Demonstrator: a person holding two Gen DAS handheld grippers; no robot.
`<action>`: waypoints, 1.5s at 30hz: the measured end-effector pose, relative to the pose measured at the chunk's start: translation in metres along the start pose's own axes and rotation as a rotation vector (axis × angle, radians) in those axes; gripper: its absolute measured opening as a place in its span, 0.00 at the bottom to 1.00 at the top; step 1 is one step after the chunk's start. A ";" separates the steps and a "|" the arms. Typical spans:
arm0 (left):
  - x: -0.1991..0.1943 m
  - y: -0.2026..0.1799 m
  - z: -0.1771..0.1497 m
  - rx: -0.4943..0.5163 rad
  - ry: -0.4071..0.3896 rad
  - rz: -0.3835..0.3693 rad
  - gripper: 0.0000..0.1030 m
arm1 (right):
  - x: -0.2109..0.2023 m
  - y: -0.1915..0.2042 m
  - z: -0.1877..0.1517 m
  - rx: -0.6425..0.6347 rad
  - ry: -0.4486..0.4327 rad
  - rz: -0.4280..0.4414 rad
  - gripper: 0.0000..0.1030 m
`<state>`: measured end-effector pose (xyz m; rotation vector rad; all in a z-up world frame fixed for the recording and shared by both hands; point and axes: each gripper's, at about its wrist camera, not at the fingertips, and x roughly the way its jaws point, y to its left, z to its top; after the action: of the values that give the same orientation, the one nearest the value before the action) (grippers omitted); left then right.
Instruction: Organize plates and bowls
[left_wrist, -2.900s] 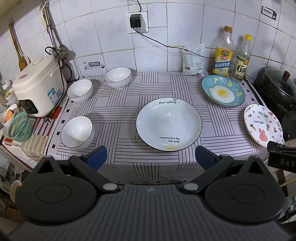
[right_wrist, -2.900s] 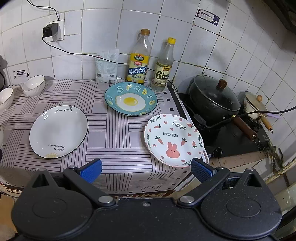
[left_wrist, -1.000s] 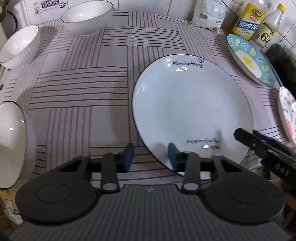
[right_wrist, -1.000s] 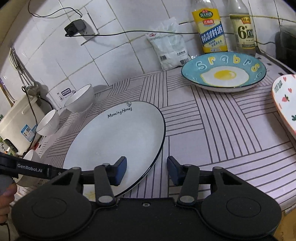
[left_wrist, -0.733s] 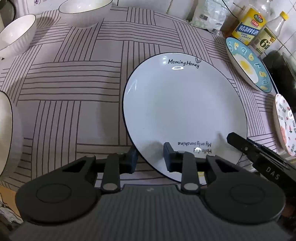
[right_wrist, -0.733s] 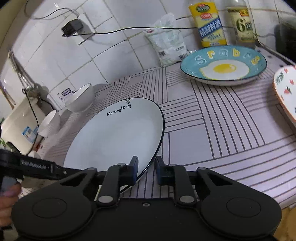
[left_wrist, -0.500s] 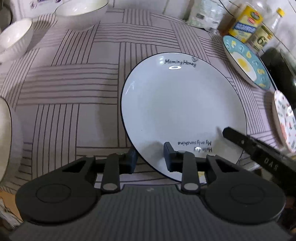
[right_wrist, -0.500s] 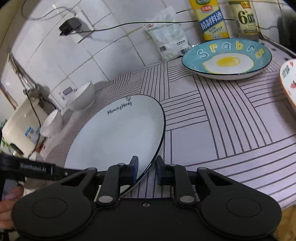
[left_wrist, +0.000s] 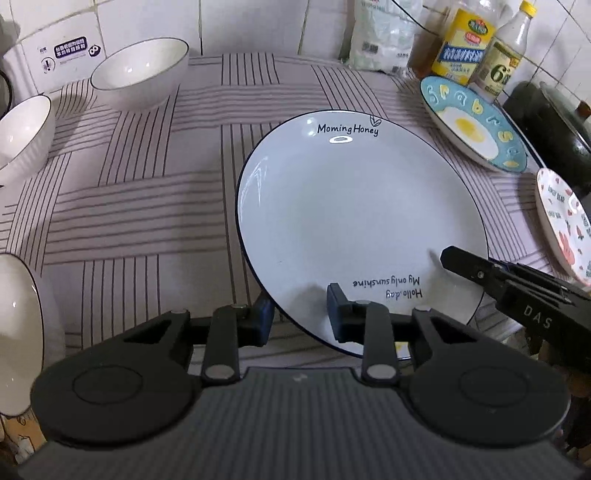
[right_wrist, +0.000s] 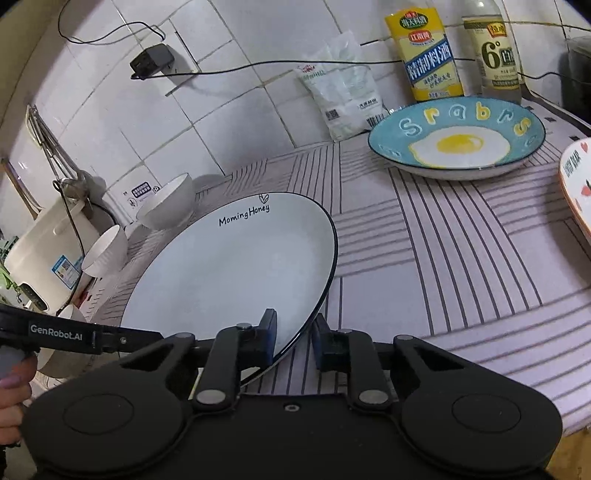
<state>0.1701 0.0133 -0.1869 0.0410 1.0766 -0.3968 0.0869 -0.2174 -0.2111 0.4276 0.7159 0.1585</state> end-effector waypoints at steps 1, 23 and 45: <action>0.000 0.002 0.004 -0.009 -0.004 0.001 0.28 | 0.000 0.001 0.002 -0.006 -0.005 0.002 0.24; 0.033 0.014 0.087 -0.099 -0.075 0.032 0.28 | 0.064 0.004 0.088 -0.152 -0.048 -0.002 0.25; 0.049 0.010 0.096 -0.106 -0.048 0.107 0.47 | 0.087 0.020 0.089 -0.280 0.012 -0.120 0.37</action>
<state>0.2752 -0.0130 -0.1843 -0.0051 1.0413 -0.2427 0.2116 -0.2036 -0.1949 0.1164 0.7171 0.1455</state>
